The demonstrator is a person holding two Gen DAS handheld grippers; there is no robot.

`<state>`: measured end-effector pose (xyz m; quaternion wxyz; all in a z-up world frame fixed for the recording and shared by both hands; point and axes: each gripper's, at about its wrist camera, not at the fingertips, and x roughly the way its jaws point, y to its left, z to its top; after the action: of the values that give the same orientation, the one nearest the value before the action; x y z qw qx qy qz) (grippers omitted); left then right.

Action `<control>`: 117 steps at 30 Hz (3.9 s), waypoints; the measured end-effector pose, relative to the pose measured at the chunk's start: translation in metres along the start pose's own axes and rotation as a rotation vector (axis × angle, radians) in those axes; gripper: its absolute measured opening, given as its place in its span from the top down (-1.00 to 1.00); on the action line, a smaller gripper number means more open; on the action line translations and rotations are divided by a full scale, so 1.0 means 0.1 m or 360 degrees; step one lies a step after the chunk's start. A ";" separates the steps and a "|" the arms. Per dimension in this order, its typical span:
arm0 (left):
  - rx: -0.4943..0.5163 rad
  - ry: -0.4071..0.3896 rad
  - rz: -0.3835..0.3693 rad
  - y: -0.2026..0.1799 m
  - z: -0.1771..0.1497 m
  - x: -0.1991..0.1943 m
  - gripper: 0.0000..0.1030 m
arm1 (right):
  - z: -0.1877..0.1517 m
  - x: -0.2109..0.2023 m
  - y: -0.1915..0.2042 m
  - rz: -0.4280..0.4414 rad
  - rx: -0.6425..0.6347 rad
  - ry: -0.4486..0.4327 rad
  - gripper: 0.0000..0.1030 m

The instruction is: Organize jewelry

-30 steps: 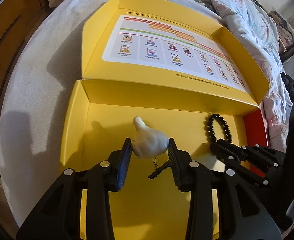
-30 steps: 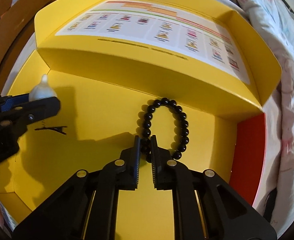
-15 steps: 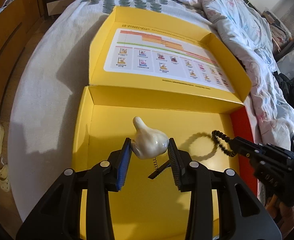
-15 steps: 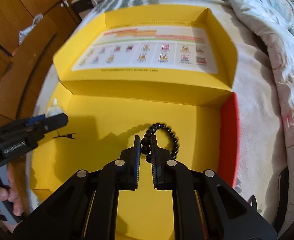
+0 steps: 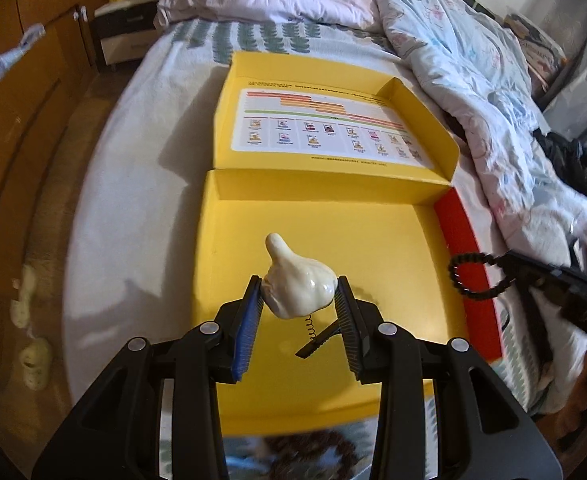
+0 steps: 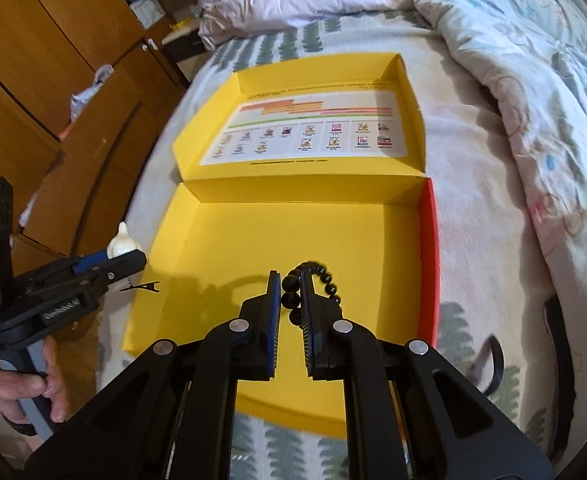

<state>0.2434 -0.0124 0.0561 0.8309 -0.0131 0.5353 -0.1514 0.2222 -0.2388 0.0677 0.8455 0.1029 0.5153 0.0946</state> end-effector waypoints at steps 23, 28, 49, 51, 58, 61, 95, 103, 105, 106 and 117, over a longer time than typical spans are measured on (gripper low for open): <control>-0.0081 -0.0007 0.0076 0.05 -1.24 -0.69 0.27 | -1.35 -0.92 -0.74 -0.0134 0.0187 -0.0068 0.79; -0.0109 0.0034 0.0074 0.12 -1.53 -0.58 0.27 | -1.48 -0.83 -0.84 -0.0175 0.0218 -0.0071 0.79; -0.0094 0.0100 0.0115 0.23 -1.72 -0.18 0.27 | -1.54 -0.34 -0.83 -0.0241 0.0273 -0.0101 0.79; -0.0093 0.0104 0.0120 0.22 -1.72 -0.15 0.27 | -1.54 -0.37 -0.84 -0.0230 0.0273 -0.0126 0.79; -0.0098 0.0101 0.0110 0.23 -1.69 -0.13 0.24 | -1.60 -0.40 -0.82 -0.0180 0.0287 -0.0159 0.71; -0.0111 0.0077 0.0083 0.23 -1.68 -0.19 0.11 | -1.65 -0.45 -0.73 -0.0165 0.0263 -0.0195 0.71; 0.0177 -0.0456 0.0532 -0.53 -2.51 -0.37 -0.89 | -2.90 -0.32 0.22 -0.0563 -0.0095 -0.0311 -0.41; 0.0139 -0.0479 0.0496 -0.57 -2.63 -0.43 -0.89 | -3.07 -0.36 0.18 -0.0567 -0.0049 -0.0306 -0.41; 0.0144 -0.0474 0.0503 -0.59 -2.65 -0.42 -0.89 | -3.06 -0.38 0.17 -0.0563 -0.0036 -0.0311 -0.41; 0.0151 -0.0475 0.0506 -0.61 -2.65 -0.41 -0.89 | -3.06 -0.38 0.17 -0.0567 -0.0031 -0.0313 -0.41; 0.0128 -0.0497 0.0464 -0.62 -2.65 -0.47 -0.89 | -3.06 -0.38 0.15 -0.0554 -0.0029 -0.0308 -0.41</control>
<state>-0.0258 -0.0214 -0.0035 0.9167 0.0742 0.3898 -0.0470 -0.0685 -0.2113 -0.0325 0.8956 0.0133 0.4409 -0.0586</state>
